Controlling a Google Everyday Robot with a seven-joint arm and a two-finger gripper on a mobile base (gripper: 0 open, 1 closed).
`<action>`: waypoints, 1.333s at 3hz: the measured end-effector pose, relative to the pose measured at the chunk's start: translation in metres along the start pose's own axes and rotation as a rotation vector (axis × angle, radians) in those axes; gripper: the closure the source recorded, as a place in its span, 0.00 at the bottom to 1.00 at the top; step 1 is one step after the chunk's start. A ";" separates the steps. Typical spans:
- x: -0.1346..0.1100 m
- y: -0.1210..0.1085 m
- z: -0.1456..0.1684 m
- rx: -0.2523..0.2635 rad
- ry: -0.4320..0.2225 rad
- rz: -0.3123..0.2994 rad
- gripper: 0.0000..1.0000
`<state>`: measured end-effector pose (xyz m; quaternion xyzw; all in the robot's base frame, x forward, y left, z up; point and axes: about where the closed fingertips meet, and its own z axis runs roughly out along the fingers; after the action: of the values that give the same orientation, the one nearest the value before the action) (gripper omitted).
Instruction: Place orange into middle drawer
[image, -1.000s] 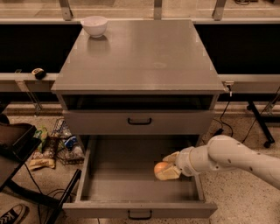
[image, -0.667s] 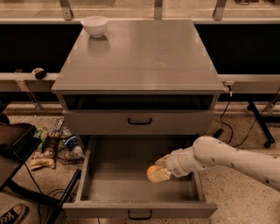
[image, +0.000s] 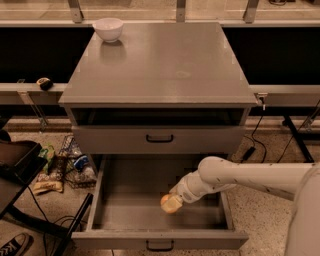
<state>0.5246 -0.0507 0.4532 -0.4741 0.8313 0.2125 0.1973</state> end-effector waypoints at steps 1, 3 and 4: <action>0.011 -0.003 0.021 0.011 0.044 0.020 1.00; 0.015 0.001 0.042 0.020 0.078 0.024 0.84; 0.015 0.001 0.042 0.020 0.078 0.024 0.61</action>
Offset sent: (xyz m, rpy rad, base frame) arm -0.0040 0.0176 -0.0610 -0.1100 0.0421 -0.0249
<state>0.5222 -0.0384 0.4100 -0.4702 0.8460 0.1879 0.1669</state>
